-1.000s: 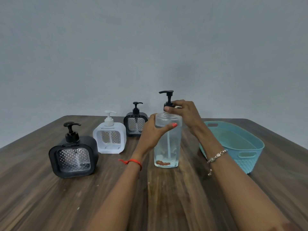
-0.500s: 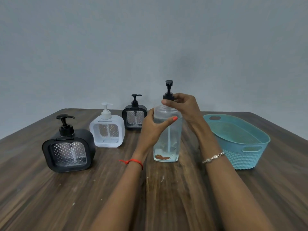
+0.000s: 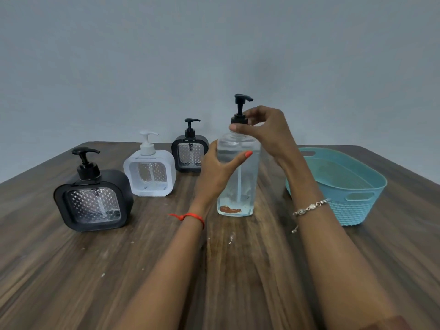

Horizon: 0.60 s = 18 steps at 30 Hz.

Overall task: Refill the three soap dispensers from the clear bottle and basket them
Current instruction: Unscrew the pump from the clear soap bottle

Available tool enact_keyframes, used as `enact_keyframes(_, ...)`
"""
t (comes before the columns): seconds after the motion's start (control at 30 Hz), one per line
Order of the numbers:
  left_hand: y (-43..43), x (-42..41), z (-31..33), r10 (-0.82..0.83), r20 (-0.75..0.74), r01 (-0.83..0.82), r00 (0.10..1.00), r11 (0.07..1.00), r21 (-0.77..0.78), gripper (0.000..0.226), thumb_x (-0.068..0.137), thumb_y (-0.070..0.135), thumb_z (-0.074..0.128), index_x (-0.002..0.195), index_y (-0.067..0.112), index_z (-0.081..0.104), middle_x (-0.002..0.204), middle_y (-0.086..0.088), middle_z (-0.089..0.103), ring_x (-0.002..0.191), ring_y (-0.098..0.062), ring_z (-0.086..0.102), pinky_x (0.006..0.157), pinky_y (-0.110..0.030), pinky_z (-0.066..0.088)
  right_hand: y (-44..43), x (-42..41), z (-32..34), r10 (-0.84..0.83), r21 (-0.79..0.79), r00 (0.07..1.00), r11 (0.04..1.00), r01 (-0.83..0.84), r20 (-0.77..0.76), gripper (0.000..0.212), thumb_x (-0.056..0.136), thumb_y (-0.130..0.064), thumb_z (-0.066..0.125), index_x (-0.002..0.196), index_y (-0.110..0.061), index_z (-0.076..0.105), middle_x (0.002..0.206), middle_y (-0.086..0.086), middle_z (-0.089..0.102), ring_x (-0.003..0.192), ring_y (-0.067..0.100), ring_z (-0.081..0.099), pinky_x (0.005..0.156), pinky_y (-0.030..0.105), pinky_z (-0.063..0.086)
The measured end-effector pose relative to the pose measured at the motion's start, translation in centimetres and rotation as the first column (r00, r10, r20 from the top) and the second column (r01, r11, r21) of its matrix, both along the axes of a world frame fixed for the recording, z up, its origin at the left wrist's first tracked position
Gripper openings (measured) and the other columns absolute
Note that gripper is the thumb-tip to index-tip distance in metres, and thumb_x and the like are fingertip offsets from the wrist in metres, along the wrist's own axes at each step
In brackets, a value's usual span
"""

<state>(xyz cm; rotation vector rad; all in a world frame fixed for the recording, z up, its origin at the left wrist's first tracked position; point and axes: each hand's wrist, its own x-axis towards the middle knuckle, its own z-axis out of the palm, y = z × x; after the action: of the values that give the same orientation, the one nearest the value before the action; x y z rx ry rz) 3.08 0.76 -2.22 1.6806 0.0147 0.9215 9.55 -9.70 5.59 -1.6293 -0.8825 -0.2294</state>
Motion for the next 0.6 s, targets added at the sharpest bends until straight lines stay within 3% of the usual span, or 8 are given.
enact_keyframes(0.17, 0.3, 0.4, -0.3, 0.000, -0.007, 0.000, 1.000, 1.000, 0.003, 0.054, 0.073, 0.039, 0.075, 0.119, 0.018, 0.057, 0.112, 0.007, 0.066, 0.100, 0.000, 0.063, 0.084, -0.020, 0.052, -0.9, 0.2, 0.2, 0.046, -0.048, 0.999, 0.998, -0.046, 0.010, 0.024, 0.078, -0.012, 0.072, 0.101, -0.009, 0.069, 0.091, -0.001, 0.067, 0.092, 0.012, 0.058, 0.083, 0.019, 0.044)
enact_keyframes(0.27, 0.2, 0.3, -0.3, -0.004, 0.000, 0.004, 1.000, 1.000, -0.001, 0.055, 0.074, 0.038, 0.075, 0.120, 0.016, 0.056, 0.113, 0.007, 0.065, 0.101, 0.001, 0.062, 0.083, -0.015, 0.051, -1.3, 0.3, 0.3, 0.056, -0.054, 0.998, 0.997, -0.055, 0.015, 0.026, 0.085, -0.005, 0.062, 0.110, -0.008, 0.066, 0.099, 0.002, 0.067, 0.090, 0.002, 0.061, 0.093, 0.024, 0.044)
enact_keyframes(0.33, 0.1, 0.3, -0.3, -0.003, 0.004, 0.003, 1.000, 1.000, 0.000, 0.055, 0.073, 0.038, 0.074, 0.120, 0.016, 0.055, 0.112, 0.008, 0.065, 0.099, 0.003, 0.062, 0.079, -0.011, 0.049, -1.5, 0.2, 0.4, 0.084, -0.030, 0.996, 0.996, -0.085, -0.026, 0.024, 0.087, -0.007, 0.059, 0.110, -0.010, 0.066, 0.100, 0.001, 0.067, 0.090, -0.001, 0.061, 0.091, 0.026, 0.045)
enact_keyframes(0.47, 0.1, 0.3, -0.3, -0.004, 0.008, 0.004, 1.000, 1.000, -0.006, 0.053, 0.075, 0.037, 0.074, 0.120, 0.016, 0.055, 0.111, 0.006, 0.066, 0.098, 0.002, 0.063, 0.076, -0.010, 0.049, -0.5, -0.5, 0.3, 0.090, -0.043, 0.995, 0.995, -0.092, -0.049, 0.023, 0.077, -0.021, 0.073, 0.098, -0.012, 0.070, 0.092, 0.001, 0.068, 0.079, 0.006, 0.060, 0.071, 0.015, 0.047)
enact_keyframes(0.6, 0.1, 0.3, -0.3, -0.008, 0.005, 0.008, 1.000, 1.000, -0.004, 0.054, 0.074, 0.039, 0.075, 0.120, 0.017, 0.056, 0.112, 0.006, 0.066, 0.100, 0.001, 0.063, 0.080, -0.012, 0.050, 0.2, -0.6, 0.2, 0.002, 0.008, 1.000, 1.000, -0.002, -0.031, 0.033, 0.068, -0.020, 0.081, 0.097, -0.008, 0.070, 0.092, 0.004, 0.069, 0.082, 0.010, 0.060, 0.075, 0.014, 0.048)
